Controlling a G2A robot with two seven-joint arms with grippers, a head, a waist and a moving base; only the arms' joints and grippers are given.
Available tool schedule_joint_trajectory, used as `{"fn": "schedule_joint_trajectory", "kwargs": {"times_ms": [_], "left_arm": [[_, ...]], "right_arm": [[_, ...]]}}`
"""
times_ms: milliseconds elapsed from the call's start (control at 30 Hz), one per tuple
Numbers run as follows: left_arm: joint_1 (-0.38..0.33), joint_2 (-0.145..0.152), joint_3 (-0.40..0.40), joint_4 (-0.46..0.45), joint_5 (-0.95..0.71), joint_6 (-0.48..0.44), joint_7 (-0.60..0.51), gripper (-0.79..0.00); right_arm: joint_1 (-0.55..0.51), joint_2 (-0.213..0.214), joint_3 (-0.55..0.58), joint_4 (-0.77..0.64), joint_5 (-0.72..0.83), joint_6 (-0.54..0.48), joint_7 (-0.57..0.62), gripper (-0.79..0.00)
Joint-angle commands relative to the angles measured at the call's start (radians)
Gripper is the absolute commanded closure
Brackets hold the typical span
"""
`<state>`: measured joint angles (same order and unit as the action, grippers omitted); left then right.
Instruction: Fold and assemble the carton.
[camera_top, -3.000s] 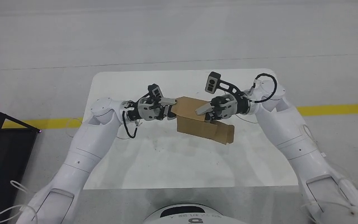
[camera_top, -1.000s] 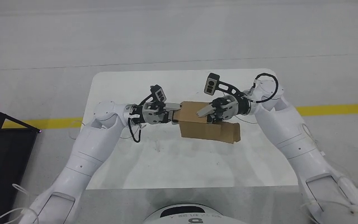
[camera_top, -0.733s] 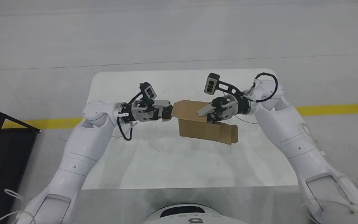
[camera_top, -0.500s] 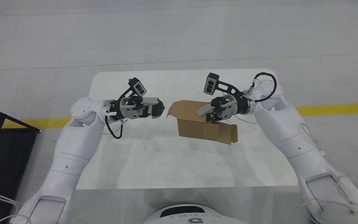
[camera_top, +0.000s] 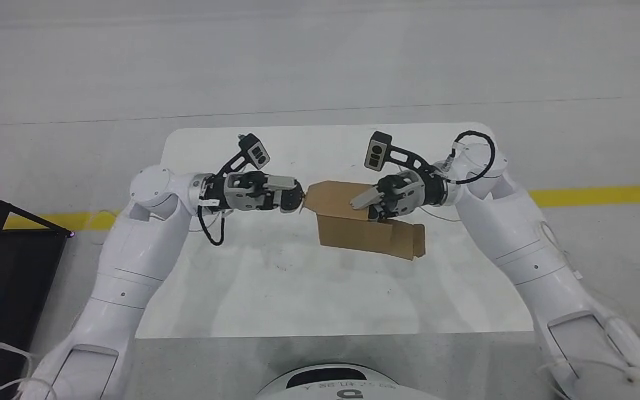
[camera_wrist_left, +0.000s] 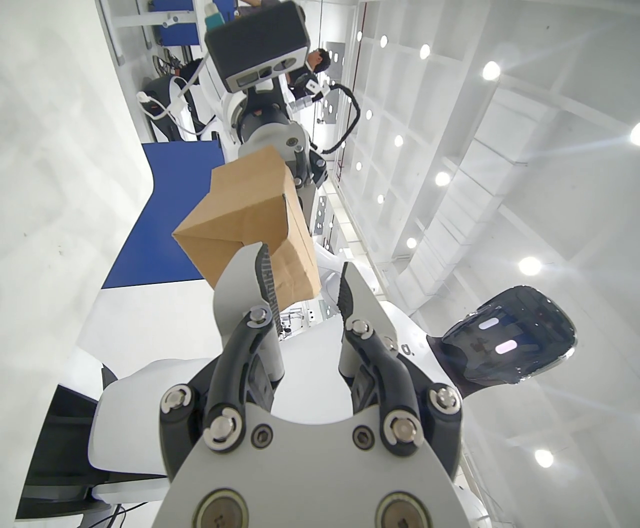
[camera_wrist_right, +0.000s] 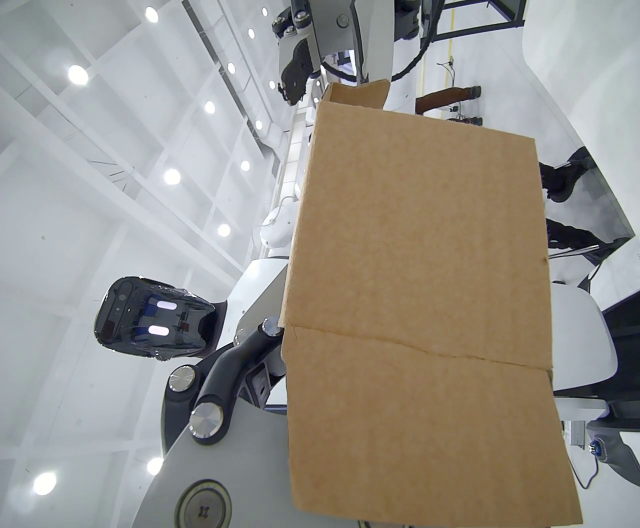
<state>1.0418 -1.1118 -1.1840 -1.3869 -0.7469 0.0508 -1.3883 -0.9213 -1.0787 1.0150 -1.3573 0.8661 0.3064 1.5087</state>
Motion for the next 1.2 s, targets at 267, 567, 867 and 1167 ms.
{"fn": "schedule_joint_trajectory", "kwargs": {"times_ms": [267, 567, 867, 1167], "left_arm": [[-0.017, -0.005, 0.036, 0.000, 0.010, -0.007, 0.013, -0.265], [-0.014, -0.009, 0.050, -0.005, -0.015, -0.012, 0.022, -0.200], [-0.007, -0.016, 0.068, -0.010, -0.054, -0.016, 0.058, -0.139], [0.005, -0.015, 0.074, -0.017, -0.029, -0.032, 0.055, -0.179]], "right_arm": [[0.001, 0.000, -0.004, -0.002, -0.001, 0.002, 0.001, 0.000], [0.006, -0.002, -0.014, 0.003, 0.000, 0.004, -0.001, 0.000], [0.009, -0.002, -0.016, 0.008, 0.004, -0.002, 0.005, 0.000], [0.007, 0.000, -0.013, 0.008, 0.009, -0.004, 0.009, 0.000]]}}
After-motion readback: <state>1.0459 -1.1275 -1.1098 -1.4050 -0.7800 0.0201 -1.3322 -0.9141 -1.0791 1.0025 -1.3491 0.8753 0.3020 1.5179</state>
